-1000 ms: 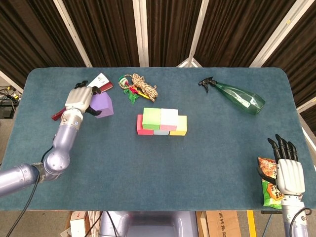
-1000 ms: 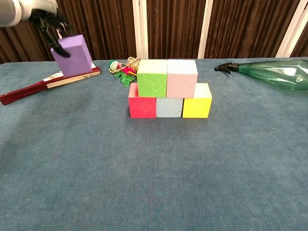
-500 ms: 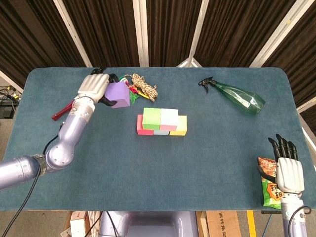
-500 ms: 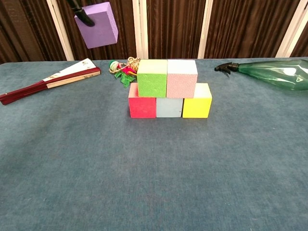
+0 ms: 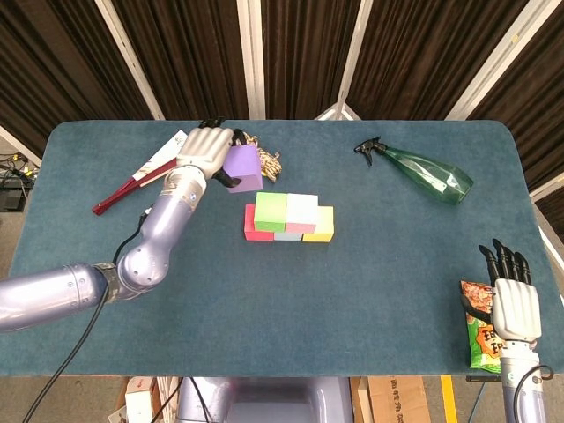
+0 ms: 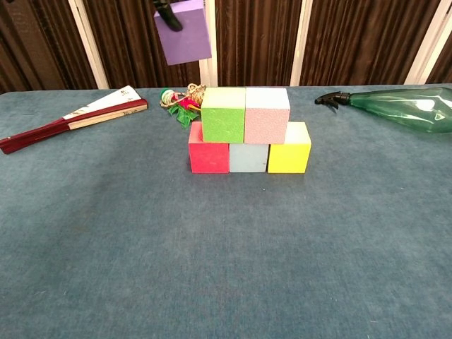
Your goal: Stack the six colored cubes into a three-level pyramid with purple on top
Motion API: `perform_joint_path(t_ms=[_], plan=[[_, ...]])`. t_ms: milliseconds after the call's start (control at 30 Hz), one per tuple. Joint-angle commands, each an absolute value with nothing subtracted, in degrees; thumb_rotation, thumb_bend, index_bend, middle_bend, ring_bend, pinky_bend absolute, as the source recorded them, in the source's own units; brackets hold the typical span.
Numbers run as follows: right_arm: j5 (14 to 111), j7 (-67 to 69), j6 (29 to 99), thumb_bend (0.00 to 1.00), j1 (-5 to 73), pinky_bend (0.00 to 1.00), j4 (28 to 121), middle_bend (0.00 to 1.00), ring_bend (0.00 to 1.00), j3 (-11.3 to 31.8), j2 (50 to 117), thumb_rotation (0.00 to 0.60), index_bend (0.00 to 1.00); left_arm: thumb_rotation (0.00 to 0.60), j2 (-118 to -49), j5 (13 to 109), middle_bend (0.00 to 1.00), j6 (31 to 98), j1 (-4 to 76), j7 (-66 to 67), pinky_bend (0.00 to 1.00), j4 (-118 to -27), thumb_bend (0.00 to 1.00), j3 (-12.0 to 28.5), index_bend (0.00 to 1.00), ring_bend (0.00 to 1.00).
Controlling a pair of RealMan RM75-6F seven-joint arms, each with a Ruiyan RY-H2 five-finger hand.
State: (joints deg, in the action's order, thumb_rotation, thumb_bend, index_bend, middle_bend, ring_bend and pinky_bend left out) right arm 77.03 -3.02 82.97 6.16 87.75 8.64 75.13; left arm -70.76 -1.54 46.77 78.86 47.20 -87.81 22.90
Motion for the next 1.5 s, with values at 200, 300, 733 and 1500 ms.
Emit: perform_joint_path(t_ms=[200, 300, 733, 1500], plan=[[76.7, -2.3, 82.9, 0.25, 6.2, 0.0, 87.6, 0.05, 0.05, 9.0, 74.9, 0.6, 0.14, 0.6, -72.3, -6.1, 0.33, 50.5, 85.3, 51.1, 0.03, -88.5, 0.31, 21.8, 0.28, 0.0], [76.8, -1.9, 83.0, 0.25, 6.1, 0.0, 87.6, 0.05, 0.05, 8.9, 74.7, 0.6, 0.14, 0.6, -73.1, -7.5, 0.33, 51.4, 86.6, 52.4, 0.03, -88.6, 0.31, 21.2, 0.27, 0.0], [76.7, -1.1, 83.2, 0.25, 6.0, 0.0, 87.4, 0.05, 0.05, 9.2, 74.6, 0.6, 0.14, 0.6, -77.9, -9.4, 0.31, 53.5, 90.2, 53.4, 0.03, -86.1, 0.31, 21.3, 0.26, 0.0], [77.2, 0.0, 83.8, 0.25, 5.7, 0.0, 87.9, 0.05, 0.05, 9.3, 74.1, 0.6, 0.14, 0.6, -81.5, -10.3, 0.31, 57.1, 90.0, 53.8, 0.03, -86.1, 0.29, 22.4, 0.23, 0.0]])
